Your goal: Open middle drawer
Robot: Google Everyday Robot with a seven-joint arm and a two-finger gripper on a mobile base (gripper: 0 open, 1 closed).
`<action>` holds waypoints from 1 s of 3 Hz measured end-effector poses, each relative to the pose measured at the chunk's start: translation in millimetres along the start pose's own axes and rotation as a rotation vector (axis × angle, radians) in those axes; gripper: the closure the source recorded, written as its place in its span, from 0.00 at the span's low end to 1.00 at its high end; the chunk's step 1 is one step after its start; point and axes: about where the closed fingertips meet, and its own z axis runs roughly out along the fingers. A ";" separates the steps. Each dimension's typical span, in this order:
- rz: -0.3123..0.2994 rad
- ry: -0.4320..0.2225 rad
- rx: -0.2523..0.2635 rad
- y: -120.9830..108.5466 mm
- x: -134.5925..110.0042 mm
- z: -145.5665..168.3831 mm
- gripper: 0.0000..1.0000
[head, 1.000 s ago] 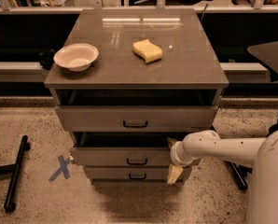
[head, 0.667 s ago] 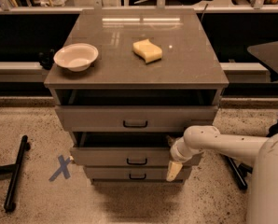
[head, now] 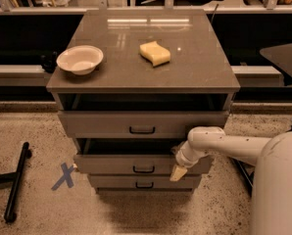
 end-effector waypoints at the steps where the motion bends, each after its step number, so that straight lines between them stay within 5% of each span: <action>1: 0.003 0.018 -0.034 13.5 -3.8 6.4 0.50; 3: 0.011 0.018 -0.065 24.2 -6.0 5.6 0.96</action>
Offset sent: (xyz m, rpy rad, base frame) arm -0.0681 0.0152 -0.0317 -0.0117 0.2052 0.0291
